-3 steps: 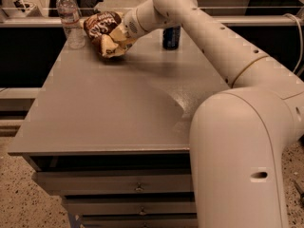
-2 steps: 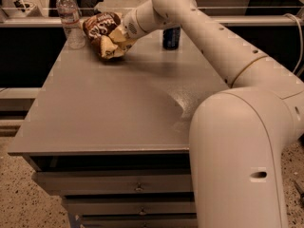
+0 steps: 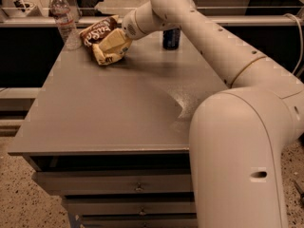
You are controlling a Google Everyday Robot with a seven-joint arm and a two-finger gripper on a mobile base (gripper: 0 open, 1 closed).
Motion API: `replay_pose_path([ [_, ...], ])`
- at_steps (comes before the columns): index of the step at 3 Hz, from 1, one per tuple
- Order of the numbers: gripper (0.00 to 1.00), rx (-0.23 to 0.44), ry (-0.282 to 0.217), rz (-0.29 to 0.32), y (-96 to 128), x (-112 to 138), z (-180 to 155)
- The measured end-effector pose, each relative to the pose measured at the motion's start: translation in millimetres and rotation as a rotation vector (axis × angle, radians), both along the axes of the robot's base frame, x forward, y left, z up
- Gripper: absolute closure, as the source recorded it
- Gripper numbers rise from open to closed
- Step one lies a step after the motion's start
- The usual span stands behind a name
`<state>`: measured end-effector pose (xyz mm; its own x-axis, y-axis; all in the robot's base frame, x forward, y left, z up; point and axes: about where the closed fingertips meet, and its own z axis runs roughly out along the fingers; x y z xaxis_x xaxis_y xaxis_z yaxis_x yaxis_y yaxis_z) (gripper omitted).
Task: Move brown chip bag near water bottle
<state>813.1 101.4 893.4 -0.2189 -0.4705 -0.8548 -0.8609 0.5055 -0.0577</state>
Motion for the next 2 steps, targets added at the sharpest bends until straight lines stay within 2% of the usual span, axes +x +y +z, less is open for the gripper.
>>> replay_pose_path([
  [1, 0.0, -0.006, -0.01, -0.007, -4.4, -1.0, 2.9],
  [2, 0.0, -0.015, -0.036, -0.042, -30.7, -6.8, 14.6],
])
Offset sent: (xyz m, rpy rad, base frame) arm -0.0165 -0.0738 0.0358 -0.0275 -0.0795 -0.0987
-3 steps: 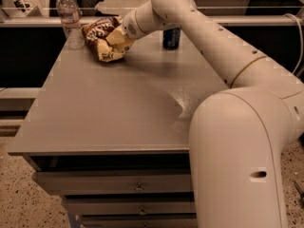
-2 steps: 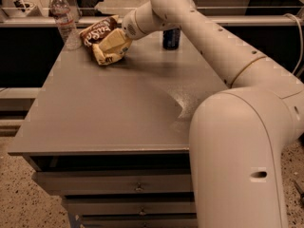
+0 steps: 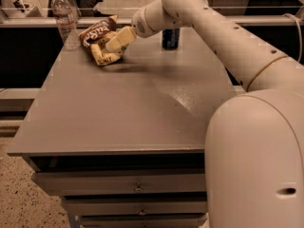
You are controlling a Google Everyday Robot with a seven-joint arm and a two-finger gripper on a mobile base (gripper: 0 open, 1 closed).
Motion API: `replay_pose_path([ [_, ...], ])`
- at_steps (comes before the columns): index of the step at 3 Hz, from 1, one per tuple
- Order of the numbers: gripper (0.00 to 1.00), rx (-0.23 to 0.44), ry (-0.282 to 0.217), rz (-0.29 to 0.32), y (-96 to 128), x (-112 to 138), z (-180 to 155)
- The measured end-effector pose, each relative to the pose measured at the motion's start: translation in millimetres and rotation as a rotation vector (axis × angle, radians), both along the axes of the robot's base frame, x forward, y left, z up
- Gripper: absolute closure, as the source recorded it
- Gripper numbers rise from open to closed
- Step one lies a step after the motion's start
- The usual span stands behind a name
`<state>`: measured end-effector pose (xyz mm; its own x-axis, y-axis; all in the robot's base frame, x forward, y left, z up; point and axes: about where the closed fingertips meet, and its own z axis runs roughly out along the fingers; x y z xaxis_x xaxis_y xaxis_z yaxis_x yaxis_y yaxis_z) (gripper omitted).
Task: Move brown chip bag near water bottle
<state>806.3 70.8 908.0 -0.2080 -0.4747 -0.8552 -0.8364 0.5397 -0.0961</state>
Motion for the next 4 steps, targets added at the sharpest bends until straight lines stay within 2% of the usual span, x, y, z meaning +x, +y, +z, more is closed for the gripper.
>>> replay_pose_path([
  [1, 0.0, 0.015, -0.032, 0.005, -27.7, -27.5, 18.8],
  [2, 0.0, 0.078, -0.058, 0.044, -55.2, -75.2, 38.3],
  [3, 0.0, 0.165, -0.072, 0.119, -81.0, -130.8, 55.4],
  [4, 0.0, 0.188, -0.098, 0.077, -126.9, -143.9, 63.8],
])
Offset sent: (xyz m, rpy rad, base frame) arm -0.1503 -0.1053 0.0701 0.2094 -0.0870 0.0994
